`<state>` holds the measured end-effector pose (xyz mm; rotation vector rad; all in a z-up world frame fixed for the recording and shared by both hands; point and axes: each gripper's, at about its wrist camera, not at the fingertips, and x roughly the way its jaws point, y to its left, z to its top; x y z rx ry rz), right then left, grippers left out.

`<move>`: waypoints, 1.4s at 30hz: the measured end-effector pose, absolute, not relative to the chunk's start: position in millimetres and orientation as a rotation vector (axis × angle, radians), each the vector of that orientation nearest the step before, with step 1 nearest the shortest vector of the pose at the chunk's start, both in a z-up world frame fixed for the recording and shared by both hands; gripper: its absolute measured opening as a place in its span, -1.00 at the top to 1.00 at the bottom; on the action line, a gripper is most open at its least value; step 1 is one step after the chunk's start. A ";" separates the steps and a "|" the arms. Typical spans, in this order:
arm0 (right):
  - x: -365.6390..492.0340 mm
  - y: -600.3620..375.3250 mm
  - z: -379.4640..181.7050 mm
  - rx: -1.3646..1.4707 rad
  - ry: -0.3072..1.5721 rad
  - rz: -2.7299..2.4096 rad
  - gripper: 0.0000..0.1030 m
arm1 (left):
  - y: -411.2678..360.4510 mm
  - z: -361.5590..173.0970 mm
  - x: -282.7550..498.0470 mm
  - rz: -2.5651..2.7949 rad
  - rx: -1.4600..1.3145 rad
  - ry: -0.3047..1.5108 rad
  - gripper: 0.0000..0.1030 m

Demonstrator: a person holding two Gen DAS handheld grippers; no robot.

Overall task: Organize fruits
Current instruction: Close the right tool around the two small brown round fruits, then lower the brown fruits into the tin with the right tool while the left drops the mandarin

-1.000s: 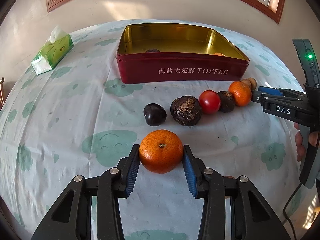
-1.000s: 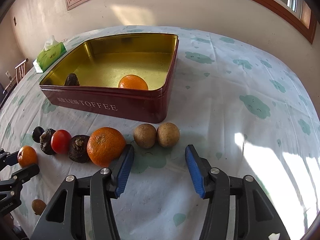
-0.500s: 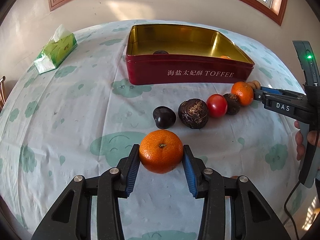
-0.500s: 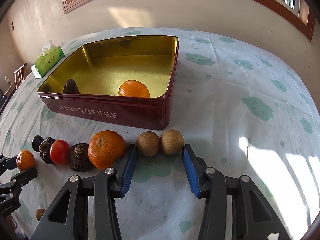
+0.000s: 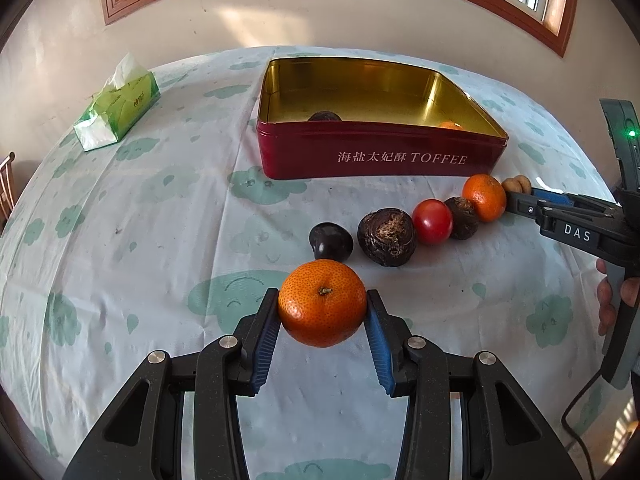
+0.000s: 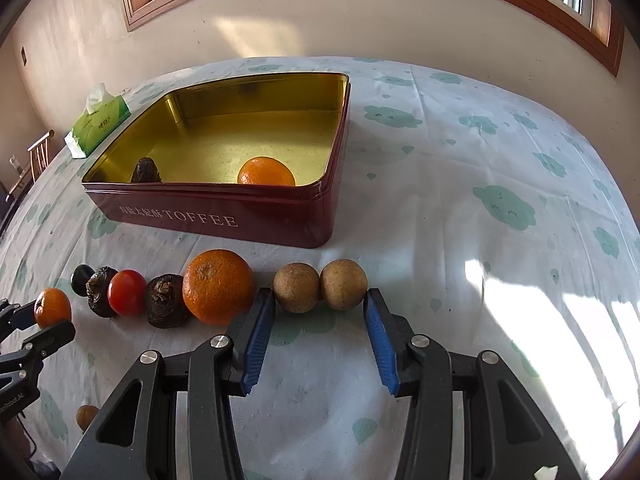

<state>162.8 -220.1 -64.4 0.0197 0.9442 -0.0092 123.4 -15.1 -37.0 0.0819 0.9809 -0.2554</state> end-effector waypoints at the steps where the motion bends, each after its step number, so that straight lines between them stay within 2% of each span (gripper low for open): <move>1: 161.2 -220.5 -63.5 0.017 0.944 -0.014 0.17 | -15.2 -36.4 123.6 -0.255 0.081 0.979 0.17; 27: 144.8 -208.4 -29.3 -0.016 0.882 0.008 0.17 | -18.8 0.5 152.2 -0.272 0.072 0.881 0.17; 42: 178.3 -183.6 -3.6 -0.017 0.818 0.074 0.17 | -27.1 26.8 201.9 -0.274 0.050 0.810 0.17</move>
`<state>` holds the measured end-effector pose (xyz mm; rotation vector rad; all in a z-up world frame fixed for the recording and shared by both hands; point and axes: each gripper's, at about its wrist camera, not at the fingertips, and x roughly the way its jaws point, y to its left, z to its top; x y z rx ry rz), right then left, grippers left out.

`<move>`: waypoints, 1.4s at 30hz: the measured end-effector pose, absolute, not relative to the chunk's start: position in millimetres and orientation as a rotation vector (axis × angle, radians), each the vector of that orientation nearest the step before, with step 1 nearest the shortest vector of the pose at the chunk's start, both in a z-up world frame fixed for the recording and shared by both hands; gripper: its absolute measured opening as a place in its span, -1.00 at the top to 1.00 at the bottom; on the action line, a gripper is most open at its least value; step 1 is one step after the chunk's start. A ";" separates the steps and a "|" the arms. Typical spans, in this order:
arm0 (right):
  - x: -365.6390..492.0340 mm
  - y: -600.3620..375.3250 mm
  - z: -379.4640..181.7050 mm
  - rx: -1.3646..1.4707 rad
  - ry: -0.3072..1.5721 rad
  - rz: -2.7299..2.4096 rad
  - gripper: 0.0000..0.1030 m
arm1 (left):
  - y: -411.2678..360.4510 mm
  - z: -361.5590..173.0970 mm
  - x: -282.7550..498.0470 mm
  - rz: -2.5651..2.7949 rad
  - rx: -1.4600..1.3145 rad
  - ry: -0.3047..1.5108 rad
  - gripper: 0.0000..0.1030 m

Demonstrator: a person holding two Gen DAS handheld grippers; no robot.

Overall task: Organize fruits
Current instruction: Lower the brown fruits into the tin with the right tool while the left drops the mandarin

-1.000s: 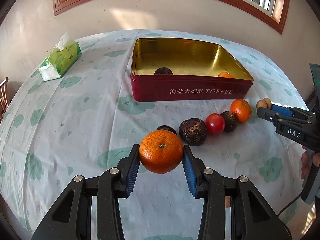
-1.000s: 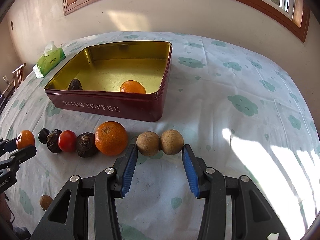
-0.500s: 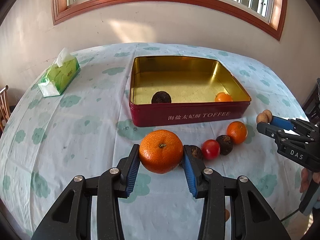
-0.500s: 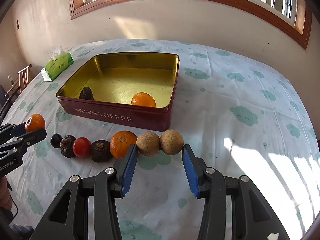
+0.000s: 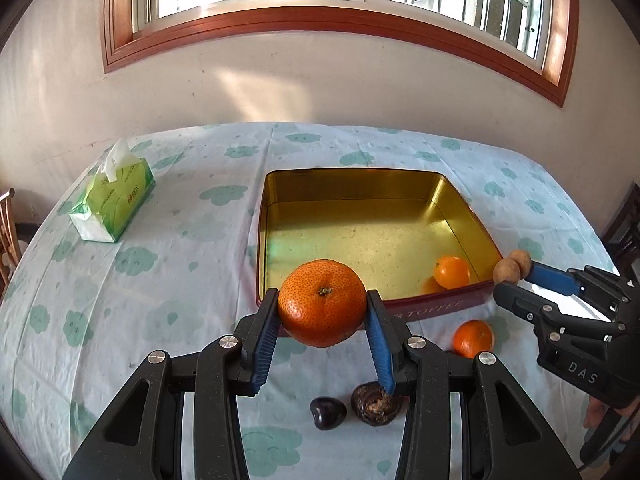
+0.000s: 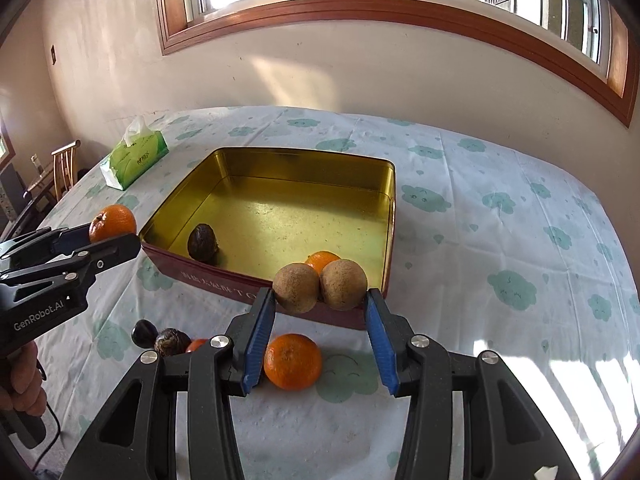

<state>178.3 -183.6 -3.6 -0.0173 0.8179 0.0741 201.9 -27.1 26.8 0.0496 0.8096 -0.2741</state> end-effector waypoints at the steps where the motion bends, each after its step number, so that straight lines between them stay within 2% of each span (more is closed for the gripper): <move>1: 181.7 -182.2 -3.6 -0.017 0.818 0.078 0.17 | -28.4 25.9 205.3 -0.270 0.052 0.815 0.17; 19: 226.5 -166.0 -26.2 -0.038 0.879 0.092 0.17 | -36.7 2.7 242.7 -0.249 0.078 0.872 0.17; 42: 240.7 -166.0 -35.2 -0.027 0.893 0.094 0.15 | -41.6 -15.0 257.0 -0.250 0.094 0.913 0.17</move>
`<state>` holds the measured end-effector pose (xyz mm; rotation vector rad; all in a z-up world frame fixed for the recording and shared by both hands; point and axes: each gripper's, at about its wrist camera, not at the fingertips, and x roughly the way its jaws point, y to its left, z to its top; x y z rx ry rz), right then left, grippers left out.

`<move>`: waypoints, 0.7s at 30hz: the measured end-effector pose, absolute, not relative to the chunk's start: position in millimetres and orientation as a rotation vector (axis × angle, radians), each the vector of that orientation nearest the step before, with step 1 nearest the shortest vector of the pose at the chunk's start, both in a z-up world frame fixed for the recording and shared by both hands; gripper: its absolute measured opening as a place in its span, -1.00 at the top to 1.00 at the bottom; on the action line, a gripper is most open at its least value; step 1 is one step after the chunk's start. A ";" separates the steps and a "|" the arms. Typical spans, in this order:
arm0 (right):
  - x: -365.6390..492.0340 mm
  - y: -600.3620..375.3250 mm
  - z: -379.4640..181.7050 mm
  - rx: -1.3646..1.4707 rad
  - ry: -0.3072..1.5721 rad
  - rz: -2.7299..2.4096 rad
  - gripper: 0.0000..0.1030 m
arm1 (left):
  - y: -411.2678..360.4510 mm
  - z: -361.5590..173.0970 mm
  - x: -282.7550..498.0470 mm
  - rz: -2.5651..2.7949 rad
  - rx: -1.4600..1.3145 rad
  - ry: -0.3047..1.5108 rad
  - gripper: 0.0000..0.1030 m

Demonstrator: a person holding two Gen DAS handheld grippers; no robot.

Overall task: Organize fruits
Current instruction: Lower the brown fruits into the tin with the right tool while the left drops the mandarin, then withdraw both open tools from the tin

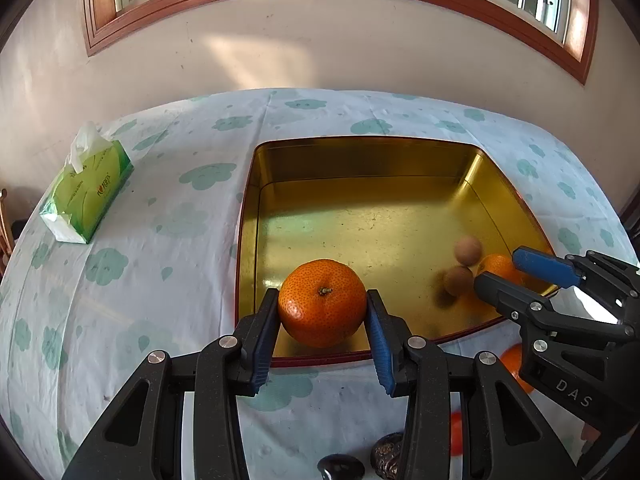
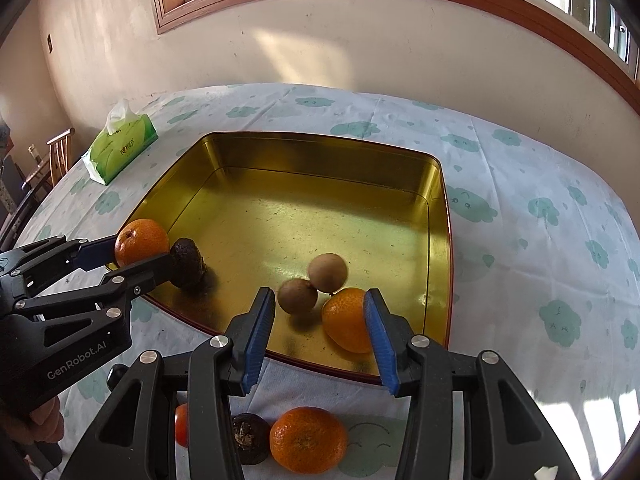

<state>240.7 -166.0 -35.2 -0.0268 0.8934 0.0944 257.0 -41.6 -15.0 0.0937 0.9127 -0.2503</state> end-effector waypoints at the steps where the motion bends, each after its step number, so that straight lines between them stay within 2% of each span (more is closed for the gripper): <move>1: 240.9 -166.3 -35.3 -0.025 0.894 0.095 0.15 | -41.2 -15.2 257.4 -0.249 0.095 0.912 0.16; 9: 239.2 -167.1 -35.5 -0.025 0.891 0.083 0.05 | -41.5 -16.1 258.7 -0.241 0.104 0.912 0.13; 12: 237.8 -169.5 -34.4 -0.021 0.891 0.079 0.01 | -43.4 -14.8 256.4 -0.240 0.120 0.902 -0.09; 13: 237.0 -169.8 -33.9 -0.020 0.890 0.080 0.01 | -43.7 -13.8 255.0 -0.237 0.126 0.893 -0.10; 21: 228.8 -170.9 -24.9 -0.032 0.876 0.065 0.00 | -45.7 1.2 242.9 -0.240 0.124 0.857 -0.11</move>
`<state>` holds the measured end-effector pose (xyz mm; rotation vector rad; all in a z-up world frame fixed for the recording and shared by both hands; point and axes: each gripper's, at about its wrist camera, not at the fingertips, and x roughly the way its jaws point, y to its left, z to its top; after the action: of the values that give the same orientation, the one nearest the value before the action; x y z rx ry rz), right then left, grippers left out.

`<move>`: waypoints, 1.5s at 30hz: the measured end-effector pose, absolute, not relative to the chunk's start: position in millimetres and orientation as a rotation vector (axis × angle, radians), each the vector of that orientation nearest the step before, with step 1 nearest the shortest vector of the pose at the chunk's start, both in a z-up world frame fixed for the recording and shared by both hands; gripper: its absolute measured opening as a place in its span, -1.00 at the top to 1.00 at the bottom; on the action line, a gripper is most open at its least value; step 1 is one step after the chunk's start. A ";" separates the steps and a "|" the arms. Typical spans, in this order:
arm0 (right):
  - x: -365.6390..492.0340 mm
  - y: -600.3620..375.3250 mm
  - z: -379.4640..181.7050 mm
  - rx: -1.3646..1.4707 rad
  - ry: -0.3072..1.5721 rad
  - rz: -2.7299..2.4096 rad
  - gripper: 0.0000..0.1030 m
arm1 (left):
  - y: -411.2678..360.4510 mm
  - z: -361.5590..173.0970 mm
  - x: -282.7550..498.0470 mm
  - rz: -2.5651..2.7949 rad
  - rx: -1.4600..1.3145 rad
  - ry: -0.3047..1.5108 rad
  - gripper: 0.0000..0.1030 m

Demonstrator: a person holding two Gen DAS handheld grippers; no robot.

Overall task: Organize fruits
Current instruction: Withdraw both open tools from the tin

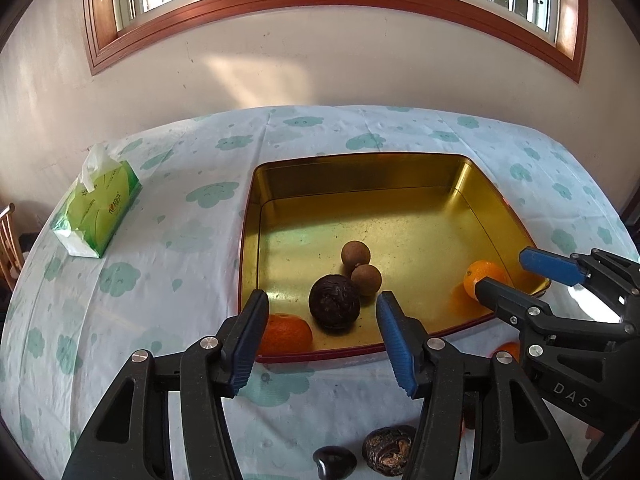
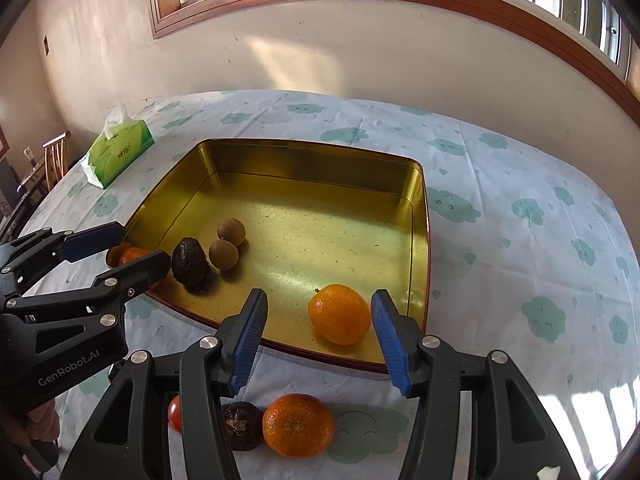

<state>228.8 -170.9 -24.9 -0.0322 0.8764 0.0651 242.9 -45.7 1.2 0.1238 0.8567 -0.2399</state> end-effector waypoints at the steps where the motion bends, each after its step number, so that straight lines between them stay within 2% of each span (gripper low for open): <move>1: 226.5 -171.2 -23.3 -0.030 0.874 0.064 0.00 | -45.4 3.6 240.1 -0.239 0.121 0.852 -0.11; 12: 196.1 -175.6 -13.8 -0.036 0.857 0.051 0.00 | -31.3 15.0 204.8 -0.215 0.117 0.827 -0.11; 45: 113.2 -181.8 -56.1 -0.025 0.937 0.030 -0.02 | -6.1 -37.2 121.0 -0.191 0.105 0.935 -0.11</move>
<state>113.2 -181.8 -56.1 -0.0253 0.9368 0.0300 121.0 -6.1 -37.2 0.1050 0.9348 -0.1906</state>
